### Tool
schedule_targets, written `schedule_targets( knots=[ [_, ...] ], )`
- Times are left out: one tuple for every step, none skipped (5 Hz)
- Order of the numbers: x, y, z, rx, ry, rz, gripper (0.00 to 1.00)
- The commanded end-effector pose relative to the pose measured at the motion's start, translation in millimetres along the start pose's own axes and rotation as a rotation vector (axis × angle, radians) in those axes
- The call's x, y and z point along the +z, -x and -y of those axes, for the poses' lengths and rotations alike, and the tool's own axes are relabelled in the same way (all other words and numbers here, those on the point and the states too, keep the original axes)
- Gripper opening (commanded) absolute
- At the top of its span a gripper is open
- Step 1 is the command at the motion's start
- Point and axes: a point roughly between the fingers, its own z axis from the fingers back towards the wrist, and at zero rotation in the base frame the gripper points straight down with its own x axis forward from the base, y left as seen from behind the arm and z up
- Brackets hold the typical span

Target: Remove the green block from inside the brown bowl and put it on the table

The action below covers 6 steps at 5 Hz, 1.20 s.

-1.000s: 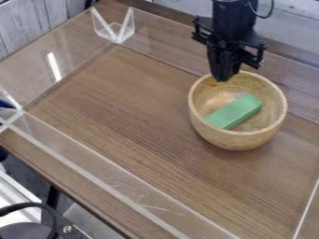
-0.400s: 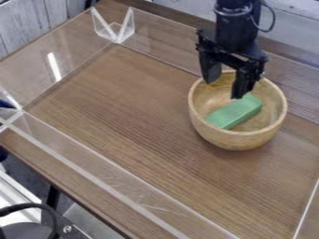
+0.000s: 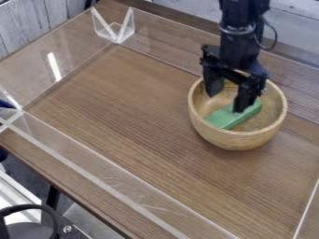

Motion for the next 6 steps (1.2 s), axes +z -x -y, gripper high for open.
schedule_targets(
  knots=[
    [9.0, -17.1, 3, -0.026, -0.015, 0.055, 1.00],
    [0.6, -20.3, 4, -0.031, -0.015, 0.041, 0.00],
    [0.1, -20.1, 3, -0.028, -0.014, 0.041, 0.00],
    [4.3, -19.0, 3, -0.027, -0.014, 0.046, 0.00],
    [8.5, -17.8, 2, -0.026, -0.014, 0.051, 0.00],
    [13.0, -16.6, 2, -0.025, -0.014, 0.057, 0.00]
  ],
)
